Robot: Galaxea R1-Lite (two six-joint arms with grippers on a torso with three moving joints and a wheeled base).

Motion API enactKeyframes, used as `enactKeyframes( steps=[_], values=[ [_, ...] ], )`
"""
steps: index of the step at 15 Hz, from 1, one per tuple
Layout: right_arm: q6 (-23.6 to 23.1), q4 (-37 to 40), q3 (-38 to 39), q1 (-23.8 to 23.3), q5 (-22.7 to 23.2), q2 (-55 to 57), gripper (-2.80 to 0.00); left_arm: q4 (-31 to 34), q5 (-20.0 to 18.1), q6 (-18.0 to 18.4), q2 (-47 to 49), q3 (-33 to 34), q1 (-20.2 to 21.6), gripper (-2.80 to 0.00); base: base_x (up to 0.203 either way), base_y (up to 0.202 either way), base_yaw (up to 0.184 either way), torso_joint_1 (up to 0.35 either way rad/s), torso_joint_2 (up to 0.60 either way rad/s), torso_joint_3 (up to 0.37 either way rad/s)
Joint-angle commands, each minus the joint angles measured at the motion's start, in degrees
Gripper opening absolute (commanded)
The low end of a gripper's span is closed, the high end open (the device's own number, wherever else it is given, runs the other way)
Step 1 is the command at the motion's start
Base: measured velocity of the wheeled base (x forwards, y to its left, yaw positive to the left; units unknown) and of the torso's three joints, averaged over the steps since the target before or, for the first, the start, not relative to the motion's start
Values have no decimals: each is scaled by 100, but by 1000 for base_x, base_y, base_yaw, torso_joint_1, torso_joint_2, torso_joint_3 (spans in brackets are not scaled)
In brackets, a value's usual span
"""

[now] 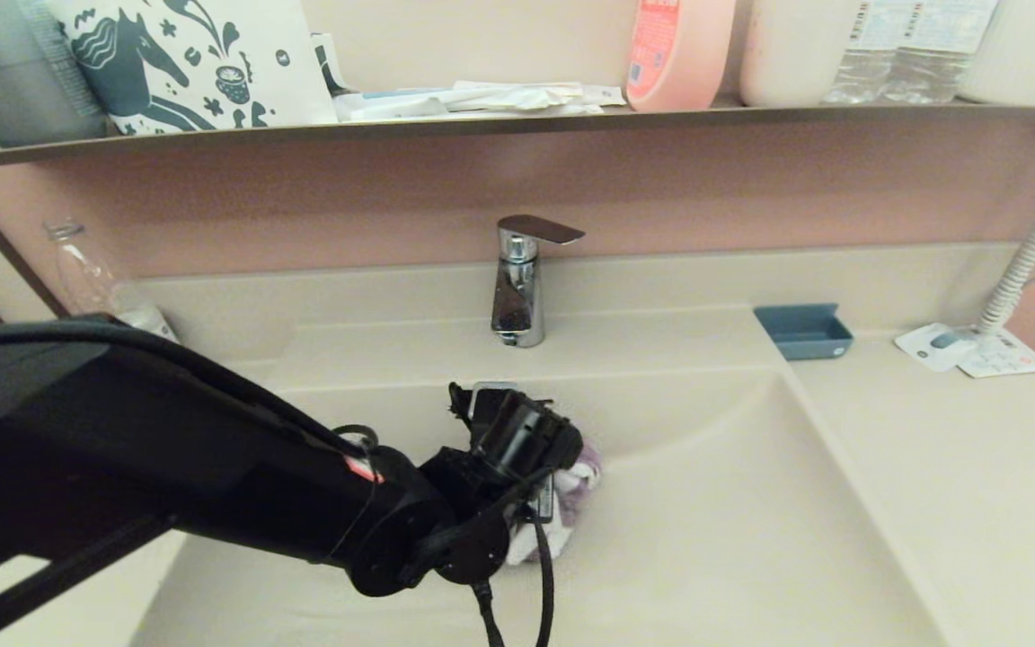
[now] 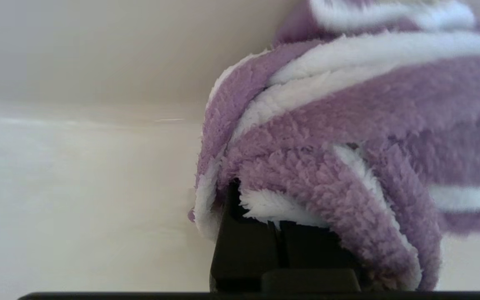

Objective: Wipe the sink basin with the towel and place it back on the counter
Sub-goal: Wipe the sink

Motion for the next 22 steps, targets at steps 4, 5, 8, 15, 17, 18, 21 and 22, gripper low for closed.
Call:
enactKeyframes(
  steps=[4,5,8,15,17,18,21,22],
  values=[
    [0,-2,0,1,-4,7,-280,325,342,-56,338,-723,-738,-280,0,0,0,0,0,0],
    [0,-2,0,1,1,7,-280,668,356,-186,304,-929,-901,-280,0,0,0,0,0,0],
    [0,-2,0,1,5,7,-280,2141,293,-861,257,-1544,-1242,-280,0,0,0,0,0,0],
    [0,-2,0,1,3,7,-280,4635,-897,-2076,-220,-1448,-1340,-280,0,0,0,0,0,0],
    [0,-2,0,1,-4,7,-280,4614,-982,-2177,-412,-1022,-1146,-280,0,0,0,0,0,0],
    [0,-2,0,1,5,7,-280,4555,-994,-2255,-447,-783,-1061,-280,0,0,0,0,0,0],
    [0,-2,0,1,-2,7,-280,4130,-993,-2233,-612,125,-659,-280,0,0,0,0,0,0],
    [0,-2,0,1,4,7,-280,4057,-992,-2102,-668,365,-478,-280,0,0,0,0,0,0]
  ],
)
